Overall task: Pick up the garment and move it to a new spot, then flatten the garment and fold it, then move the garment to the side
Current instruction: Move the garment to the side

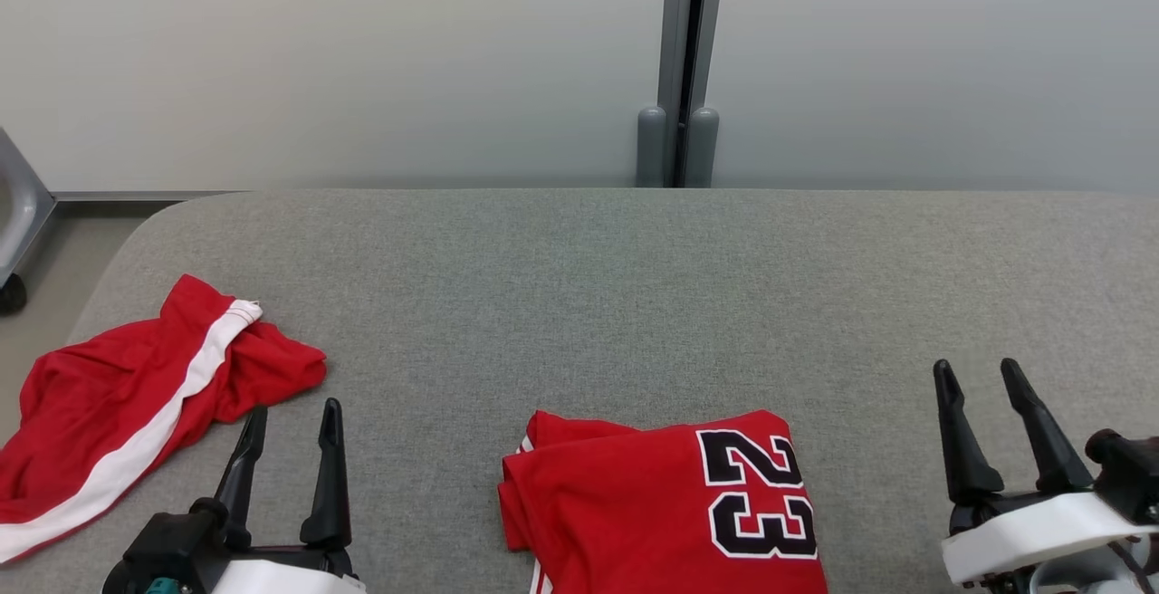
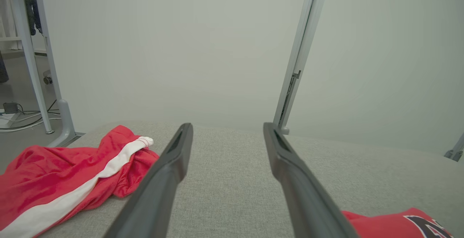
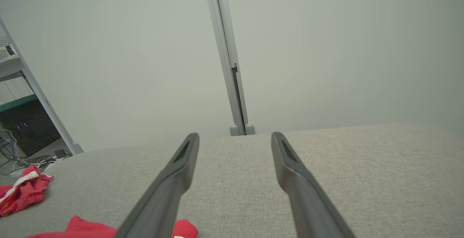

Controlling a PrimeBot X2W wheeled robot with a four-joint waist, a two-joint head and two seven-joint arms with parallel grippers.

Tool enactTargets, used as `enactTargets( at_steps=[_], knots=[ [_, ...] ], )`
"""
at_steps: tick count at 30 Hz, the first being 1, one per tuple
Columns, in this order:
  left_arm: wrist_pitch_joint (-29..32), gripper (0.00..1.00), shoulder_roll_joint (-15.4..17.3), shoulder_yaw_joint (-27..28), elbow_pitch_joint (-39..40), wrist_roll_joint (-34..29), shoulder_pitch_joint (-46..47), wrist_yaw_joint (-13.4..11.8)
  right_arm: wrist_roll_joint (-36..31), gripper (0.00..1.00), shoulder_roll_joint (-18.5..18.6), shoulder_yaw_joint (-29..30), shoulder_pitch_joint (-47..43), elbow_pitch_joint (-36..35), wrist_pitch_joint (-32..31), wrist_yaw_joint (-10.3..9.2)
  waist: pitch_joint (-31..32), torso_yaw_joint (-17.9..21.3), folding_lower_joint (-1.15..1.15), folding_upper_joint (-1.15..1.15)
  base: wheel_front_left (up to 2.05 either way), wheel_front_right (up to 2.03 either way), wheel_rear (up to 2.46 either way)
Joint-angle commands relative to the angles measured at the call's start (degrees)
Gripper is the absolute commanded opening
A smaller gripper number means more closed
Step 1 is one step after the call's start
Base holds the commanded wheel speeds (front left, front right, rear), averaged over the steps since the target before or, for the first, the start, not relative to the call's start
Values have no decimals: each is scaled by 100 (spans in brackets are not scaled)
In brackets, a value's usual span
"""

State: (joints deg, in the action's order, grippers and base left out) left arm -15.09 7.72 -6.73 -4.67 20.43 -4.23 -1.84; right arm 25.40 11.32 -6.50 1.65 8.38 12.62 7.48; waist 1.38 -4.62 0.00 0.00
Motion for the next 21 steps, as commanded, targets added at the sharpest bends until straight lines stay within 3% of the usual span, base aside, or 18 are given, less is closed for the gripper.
enactTargets(
  at_steps=[1,5,11,21],
  knots=[
    [-7,100,-7,34,-8,-47,14,37,30,100,24,-44,-18,-12,-38,4,-2,-10,0,0,0,0,0],
    [-7,100,-55,34,-45,-100,66,89,224,100,7,-403,195,132,-558,5,-22,-82,0,0,0,0,0],
    [-7,100,-108,-4,-107,-158,125,169,554,100,-37,-773,565,791,-1931,4,-29,-339,0,0,0,0,0],
    [-7,100,-152,-41,-179,-203,154,240,994,100,-364,-386,689,1869,-3511,4,-97,-777,0,0,0,0,0]
  ],
)
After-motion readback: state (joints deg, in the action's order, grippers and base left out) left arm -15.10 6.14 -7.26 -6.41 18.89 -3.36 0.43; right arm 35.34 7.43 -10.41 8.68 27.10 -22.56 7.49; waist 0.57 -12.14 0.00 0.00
